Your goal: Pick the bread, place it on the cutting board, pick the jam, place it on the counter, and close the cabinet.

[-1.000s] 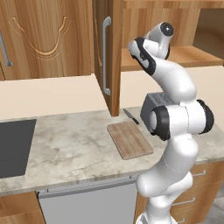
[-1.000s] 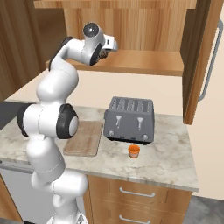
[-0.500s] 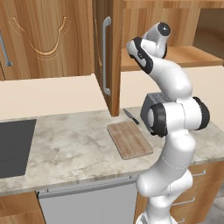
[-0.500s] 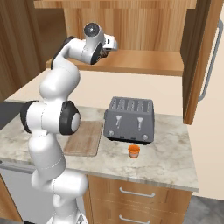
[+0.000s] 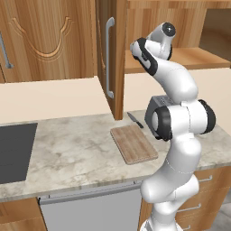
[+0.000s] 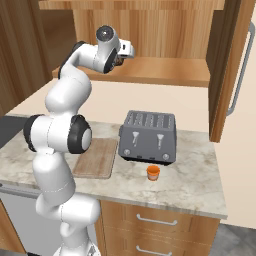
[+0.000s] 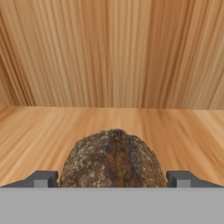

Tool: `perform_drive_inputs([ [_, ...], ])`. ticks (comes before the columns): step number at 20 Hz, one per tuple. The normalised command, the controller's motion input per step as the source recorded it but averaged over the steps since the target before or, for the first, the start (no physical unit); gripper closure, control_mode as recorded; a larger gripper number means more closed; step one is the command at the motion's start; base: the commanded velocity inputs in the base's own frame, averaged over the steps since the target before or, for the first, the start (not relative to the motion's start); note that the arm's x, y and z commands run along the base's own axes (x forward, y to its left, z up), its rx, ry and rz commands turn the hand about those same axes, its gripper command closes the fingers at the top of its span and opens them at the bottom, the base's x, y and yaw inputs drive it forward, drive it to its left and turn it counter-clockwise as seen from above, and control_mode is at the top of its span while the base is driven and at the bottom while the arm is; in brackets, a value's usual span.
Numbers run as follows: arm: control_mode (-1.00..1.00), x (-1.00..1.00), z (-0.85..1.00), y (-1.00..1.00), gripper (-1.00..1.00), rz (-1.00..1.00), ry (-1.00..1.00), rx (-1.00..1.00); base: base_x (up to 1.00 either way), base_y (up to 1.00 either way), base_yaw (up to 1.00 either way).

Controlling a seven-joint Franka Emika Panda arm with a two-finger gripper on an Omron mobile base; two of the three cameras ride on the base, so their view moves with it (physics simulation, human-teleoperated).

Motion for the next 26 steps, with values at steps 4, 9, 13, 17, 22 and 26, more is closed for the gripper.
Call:
perform_drive_inputs([
  [4, -1.0, -0.24, 0.0, 0.0, 1.0, 0.0, 0.0, 0.0, 0.0, 0.0, 0.0],
  [9, -1.0, -0.51, 0.0, 0.0, 1.0, 0.0, 0.0, 0.0, 0.0, 0.0, 0.0],
  [13, -1.0, -0.47, 0.01, 0.0, 1.0, 0.0, 0.0, 0.0, 0.0, 0.0, 0.0],
  [17, -1.0, -0.53, 0.0, 0.0, 1.0, 0.0, 0.0, 0.0, 0.0, 0.0, 0.0],
  [22, -1.0, -0.79, 0.0, 0.0, 1.0, 0.0, 0.0, 0.0, 0.0, 0.0, 0.0],
  [26, -1.0, -0.75, 0.0, 0.0, 1.0, 0.0, 0.0, 0.0, 0.0, 0.0, 0.0],
])
